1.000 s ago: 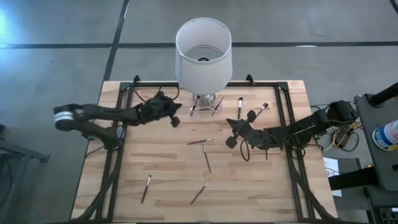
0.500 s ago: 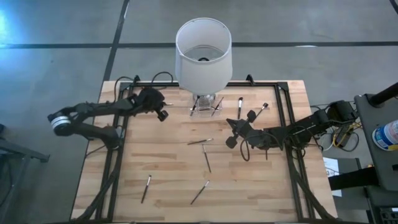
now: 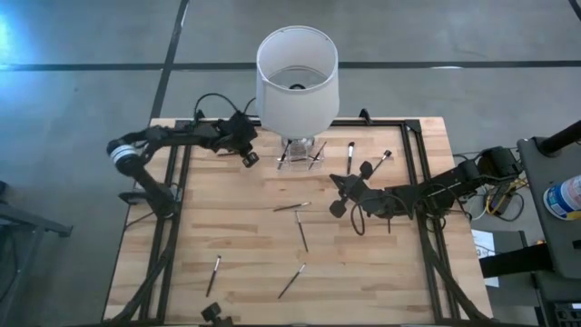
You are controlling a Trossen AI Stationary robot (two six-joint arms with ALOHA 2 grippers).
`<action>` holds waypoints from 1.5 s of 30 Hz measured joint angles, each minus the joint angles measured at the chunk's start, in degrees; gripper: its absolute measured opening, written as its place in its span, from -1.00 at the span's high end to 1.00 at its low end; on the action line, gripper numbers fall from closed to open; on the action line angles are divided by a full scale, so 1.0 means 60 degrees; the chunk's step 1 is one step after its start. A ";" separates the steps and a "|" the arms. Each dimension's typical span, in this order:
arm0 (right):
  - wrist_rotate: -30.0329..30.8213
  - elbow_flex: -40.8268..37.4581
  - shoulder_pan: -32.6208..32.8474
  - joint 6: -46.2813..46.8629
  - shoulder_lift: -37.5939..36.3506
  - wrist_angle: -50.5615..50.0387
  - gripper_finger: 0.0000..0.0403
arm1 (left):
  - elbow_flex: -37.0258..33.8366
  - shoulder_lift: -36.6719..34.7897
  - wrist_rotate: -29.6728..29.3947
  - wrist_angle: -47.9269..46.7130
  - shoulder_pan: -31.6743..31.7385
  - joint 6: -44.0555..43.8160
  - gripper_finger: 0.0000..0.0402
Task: Put items in baskets/containers
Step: Put the black eyeshadow brush into the transparent organizer
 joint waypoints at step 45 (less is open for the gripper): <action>-0.0027 0.0000 0.0000 -0.0173 0.0004 -0.0015 0.96 | 0.1368 0.0592 0.0344 -0.2560 0.0240 0.1666 0.76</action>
